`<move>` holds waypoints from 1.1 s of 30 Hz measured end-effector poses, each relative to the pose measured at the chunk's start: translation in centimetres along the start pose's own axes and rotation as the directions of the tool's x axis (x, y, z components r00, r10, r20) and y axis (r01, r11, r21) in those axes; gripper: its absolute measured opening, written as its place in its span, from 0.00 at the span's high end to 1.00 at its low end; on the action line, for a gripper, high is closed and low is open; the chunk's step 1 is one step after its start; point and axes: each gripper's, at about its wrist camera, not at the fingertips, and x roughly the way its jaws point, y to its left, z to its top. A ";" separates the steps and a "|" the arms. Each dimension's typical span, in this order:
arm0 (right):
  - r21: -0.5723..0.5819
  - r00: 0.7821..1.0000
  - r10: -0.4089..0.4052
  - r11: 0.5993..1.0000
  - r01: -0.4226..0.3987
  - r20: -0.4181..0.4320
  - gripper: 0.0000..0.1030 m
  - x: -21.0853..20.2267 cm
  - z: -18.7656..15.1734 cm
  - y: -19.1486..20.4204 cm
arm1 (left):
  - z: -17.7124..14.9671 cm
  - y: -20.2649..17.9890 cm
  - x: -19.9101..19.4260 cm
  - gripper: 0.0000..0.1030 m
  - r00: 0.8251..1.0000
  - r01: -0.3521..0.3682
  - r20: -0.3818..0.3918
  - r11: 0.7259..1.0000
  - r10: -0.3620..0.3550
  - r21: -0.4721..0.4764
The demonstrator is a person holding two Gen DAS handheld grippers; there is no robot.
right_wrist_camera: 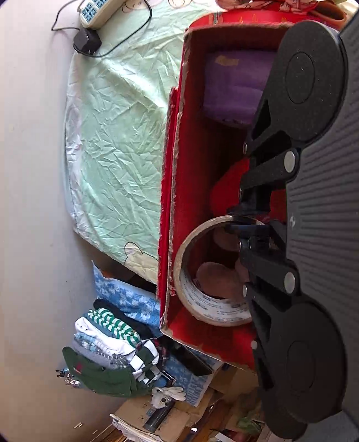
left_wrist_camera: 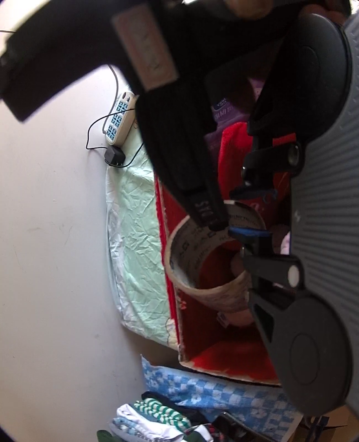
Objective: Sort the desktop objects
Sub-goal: 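Carry the tape roll into the red box and open the right tool, then move the right tool back to the brown pinecone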
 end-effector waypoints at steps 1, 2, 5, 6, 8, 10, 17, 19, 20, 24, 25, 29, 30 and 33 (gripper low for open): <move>-0.004 1.000 0.001 1.000 -0.001 -0.009 0.94 0.2 0.3 0.1 | 0.0 0.0 -0.3 0.72 1.000 -0.006 0.012 1.000 0.006 0.005; -0.029 1.000 -0.007 1.000 0.007 -0.016 0.94 0.4 0.6 0.5 | 0.0 0.1 -0.5 0.70 1.000 -0.011 0.026 1.000 0.011 0.012; -0.101 0.999 -0.027 0.995 0.025 -0.021 0.91 0.9 0.9 1.3 | 0.0 0.3 -0.8 0.62 0.998 -0.016 0.053 1.000 0.015 0.024; -0.097 1.000 -0.013 0.995 0.011 -0.025 0.90 1.2 0.9 1.2 | 0.0 0.2 -0.7 0.61 0.998 -0.025 0.053 0.999 0.023 0.025; -0.050 0.999 0.030 0.998 -0.031 -0.020 0.84 1.6 0.9 0.5 | 0.2 0.1 -0.3 0.60 0.998 -0.050 0.050 0.998 0.049 0.024; 0.038 0.996 0.091 0.995 -0.091 0.017 0.77 1.2 1.0 -0.8 | 0.4 0.5 0.4 0.54 0.997 -0.074 0.039 0.997 0.073 0.003; 0.093 0.968 0.086 0.990 -0.111 0.234 0.63 -6.1 -1.0 -2.2 | 0.8 0.5 1.1 0.50 0.993 -0.113 0.027 0.994 0.112 0.004; 0.092 0.959 0.056 0.992 -0.084 0.278 0.63 -8.4 -2.3 -2.8 | 0.8 0.1 0.4 0.50 0.993 -0.111 0.032 0.994 0.110 0.018; 0.093 0.953 0.041 0.993 -0.072 0.299 0.63 -9.5 -3.0 -3.1 | 0.9 -0.4 -0.4 0.48 0.994 -0.097 0.052 0.995 0.096 0.020; 0.150 0.937 -0.041 0.989 -0.013 0.347 0.59 -12.8 -5.7 -5.9 | 1.1 -2.8 -3.9 0.28 0.988 -0.053 0.149 0.998 0.046 0.044; 0.173 0.933 -0.071 0.985 0.009 0.352 0.59 -13.6 -6.4 -6.9 | 1.3 -3.5 -4.4 0.28 0.986 -0.033 0.165 0.998 0.024 0.052; 0.267 0.918 -0.193 0.958 0.101 0.346 0.59 -15.5 -9.1 -10.9 | 1.8 -6.8 -5.0 0.28 0.983 0.043 0.173 0.996 -0.057 0.084; 0.287 0.913 -0.223 0.950 0.125 0.341 0.59 -15.8 -9.7 -12.0 | 1.9 -7.8 -5.0 0.28 0.982 0.073 0.170 0.993 -0.088 0.087; 0.329 0.907 -0.277 0.929 0.168 0.317 0.59 -16.8 -11.5 -14.9 | 2.0 -11.3 -4.9 0.28 0.975 0.139 0.160 0.984 -0.156 0.110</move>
